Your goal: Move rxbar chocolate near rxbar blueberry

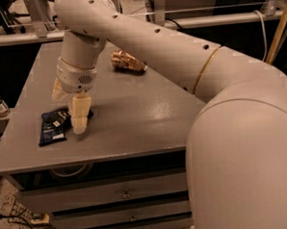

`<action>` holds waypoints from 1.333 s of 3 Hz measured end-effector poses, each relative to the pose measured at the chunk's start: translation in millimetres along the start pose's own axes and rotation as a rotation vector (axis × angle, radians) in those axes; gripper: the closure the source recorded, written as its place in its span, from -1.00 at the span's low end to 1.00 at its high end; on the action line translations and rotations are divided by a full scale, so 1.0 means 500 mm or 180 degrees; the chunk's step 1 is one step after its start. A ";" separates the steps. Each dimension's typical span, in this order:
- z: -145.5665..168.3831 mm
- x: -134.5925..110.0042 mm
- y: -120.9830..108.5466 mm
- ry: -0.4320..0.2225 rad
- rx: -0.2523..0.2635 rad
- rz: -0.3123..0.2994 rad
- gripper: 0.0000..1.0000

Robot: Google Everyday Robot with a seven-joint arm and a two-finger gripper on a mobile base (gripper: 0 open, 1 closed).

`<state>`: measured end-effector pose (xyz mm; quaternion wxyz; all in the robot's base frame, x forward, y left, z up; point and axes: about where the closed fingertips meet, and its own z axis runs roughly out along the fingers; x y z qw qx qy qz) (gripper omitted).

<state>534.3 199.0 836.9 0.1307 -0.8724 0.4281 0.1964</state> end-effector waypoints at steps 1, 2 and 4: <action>0.000 0.000 0.000 0.0000 0.0000 0.0000 -1.00; -0.089 0.030 0.048 0.0225 0.0140 0.0208 -1.00; -0.239 0.088 0.141 0.0445 0.0498 0.0571 -1.00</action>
Offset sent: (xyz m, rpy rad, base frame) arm -0.0026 -0.1402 0.1024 -0.1531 -0.1430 -0.2527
